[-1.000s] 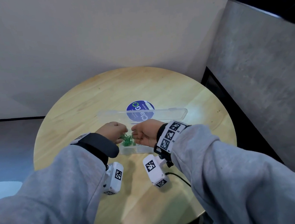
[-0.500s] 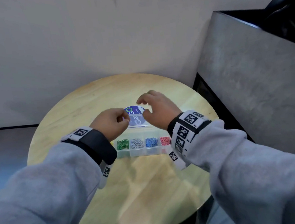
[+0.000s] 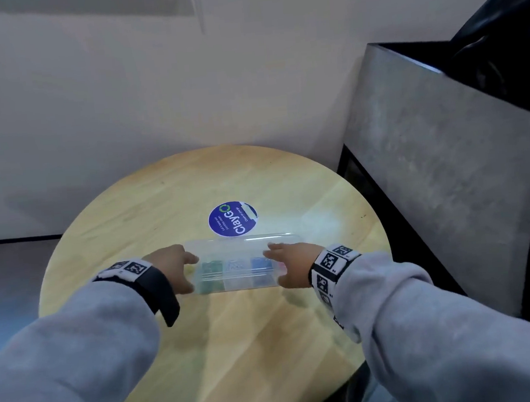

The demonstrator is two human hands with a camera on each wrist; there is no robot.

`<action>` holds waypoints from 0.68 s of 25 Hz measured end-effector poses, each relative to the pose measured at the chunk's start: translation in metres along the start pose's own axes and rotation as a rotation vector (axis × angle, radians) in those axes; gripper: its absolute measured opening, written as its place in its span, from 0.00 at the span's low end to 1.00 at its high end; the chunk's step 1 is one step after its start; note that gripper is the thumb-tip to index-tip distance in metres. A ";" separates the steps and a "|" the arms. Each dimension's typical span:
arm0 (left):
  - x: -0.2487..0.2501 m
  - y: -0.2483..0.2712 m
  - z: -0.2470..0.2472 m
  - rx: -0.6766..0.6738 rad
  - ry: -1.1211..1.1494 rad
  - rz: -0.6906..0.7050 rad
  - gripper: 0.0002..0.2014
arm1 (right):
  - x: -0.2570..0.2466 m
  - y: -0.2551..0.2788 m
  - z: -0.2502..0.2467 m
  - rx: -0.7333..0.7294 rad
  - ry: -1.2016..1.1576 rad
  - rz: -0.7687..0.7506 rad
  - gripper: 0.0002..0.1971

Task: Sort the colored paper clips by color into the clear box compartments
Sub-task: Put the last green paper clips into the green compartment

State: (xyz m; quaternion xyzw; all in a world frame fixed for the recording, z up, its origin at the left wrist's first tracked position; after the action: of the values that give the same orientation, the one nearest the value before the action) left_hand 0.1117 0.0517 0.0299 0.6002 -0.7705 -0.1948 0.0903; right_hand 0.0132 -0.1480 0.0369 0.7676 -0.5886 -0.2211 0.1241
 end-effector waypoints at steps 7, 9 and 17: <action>-0.001 0.002 0.009 0.031 -0.035 0.048 0.29 | 0.018 -0.010 -0.005 0.118 -0.109 0.013 0.26; 0.000 0.002 0.010 0.034 -0.035 0.048 0.28 | 0.024 -0.009 -0.007 0.106 -0.066 0.017 0.28; 0.006 -0.001 0.010 0.050 -0.060 0.063 0.23 | 0.037 -0.012 -0.010 0.055 0.037 0.044 0.37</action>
State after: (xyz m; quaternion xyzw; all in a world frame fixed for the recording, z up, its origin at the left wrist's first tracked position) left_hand 0.1075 0.0478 0.0197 0.5717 -0.7959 -0.1904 0.0584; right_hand 0.0362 -0.1804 0.0335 0.7615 -0.6090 -0.1876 0.1186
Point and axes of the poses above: each hand's wrist, its own y-axis away from the middle knuckle, its own z-axis out of the palm, x = y × z, the point moved 5 cm from there along -y, towards the middle knuckle, and after that the axes turned 12 degrees about -z, right-handed, at the moved point
